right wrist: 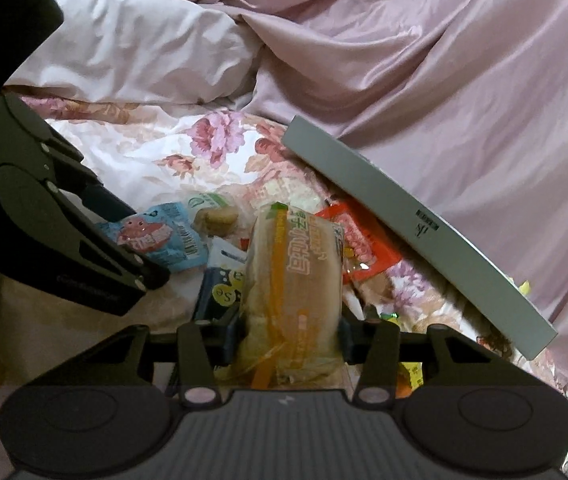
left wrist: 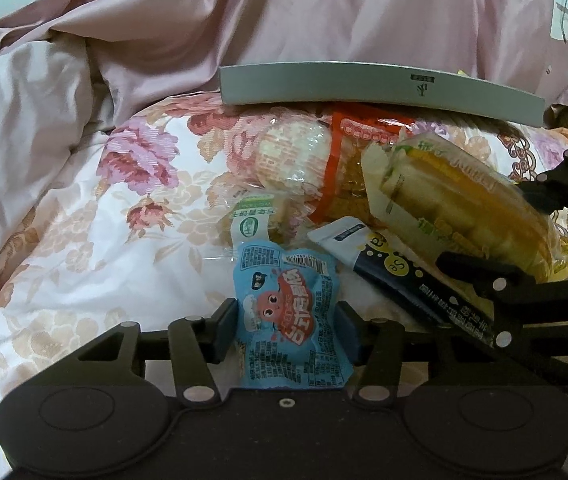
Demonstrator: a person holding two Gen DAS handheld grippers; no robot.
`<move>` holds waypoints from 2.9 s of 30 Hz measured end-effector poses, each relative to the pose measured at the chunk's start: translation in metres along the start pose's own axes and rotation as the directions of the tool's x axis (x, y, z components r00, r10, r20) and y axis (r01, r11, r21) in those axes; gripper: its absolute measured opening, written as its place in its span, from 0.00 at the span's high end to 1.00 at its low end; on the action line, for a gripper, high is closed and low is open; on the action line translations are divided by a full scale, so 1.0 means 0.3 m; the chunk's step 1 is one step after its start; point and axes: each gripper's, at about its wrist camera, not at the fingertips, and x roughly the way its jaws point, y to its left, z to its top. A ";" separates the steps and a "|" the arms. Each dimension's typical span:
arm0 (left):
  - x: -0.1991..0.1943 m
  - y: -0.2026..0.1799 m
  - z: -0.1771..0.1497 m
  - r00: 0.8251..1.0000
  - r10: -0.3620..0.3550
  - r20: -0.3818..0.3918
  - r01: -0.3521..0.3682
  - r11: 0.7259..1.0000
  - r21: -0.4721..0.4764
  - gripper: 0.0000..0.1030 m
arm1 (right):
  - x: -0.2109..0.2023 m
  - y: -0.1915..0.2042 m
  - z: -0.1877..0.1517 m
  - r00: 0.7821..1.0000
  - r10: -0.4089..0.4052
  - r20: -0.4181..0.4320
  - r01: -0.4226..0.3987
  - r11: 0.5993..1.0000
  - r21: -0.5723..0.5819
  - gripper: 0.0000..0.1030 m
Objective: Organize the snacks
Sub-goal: 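Close the left tool on the blue pouch while the right tool grips the bread roll, then carry both snacks over the grey tray and open both tools to drop them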
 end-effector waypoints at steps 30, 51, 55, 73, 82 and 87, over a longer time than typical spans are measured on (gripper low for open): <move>-0.033 -0.088 0.507 0.956 0.042 0.290 0.020 0.978 -0.207 0.47 | 0.052 -0.447 0.105 0.913 -0.329 0.239 0.250 0.917 0.310 0.50; 0.380 -0.176 0.651 0.978 0.107 0.176 -0.060 0.965 -0.257 0.46 | 0.290 -0.704 -0.037 0.972 -0.229 0.055 0.150 0.779 0.608 0.50; 0.382 -0.202 0.613 0.982 0.116 0.147 -0.082 0.972 -0.219 0.46 | 0.290 -0.706 -0.042 0.982 -0.187 0.026 0.130 0.772 0.622 0.50; 0.347 -0.273 0.569 0.989 0.122 0.079 -0.112 0.986 -0.127 0.44 | 0.259 -0.715 -0.062 0.990 -0.141 0.000 0.112 0.786 0.608 0.45; 0.259 -0.240 0.588 0.985 0.089 0.147 -0.054 0.972 -0.231 0.18 | 0.174 -0.683 -0.036 0.970 -0.225 0.090 0.134 0.809 0.572 0.16; 0.152 -0.229 0.590 0.971 0.101 0.219 -0.043 0.966 -0.256 0.01 | 0.079 -0.661 -0.025 0.945 -0.294 0.144 0.163 0.804 0.572 0.02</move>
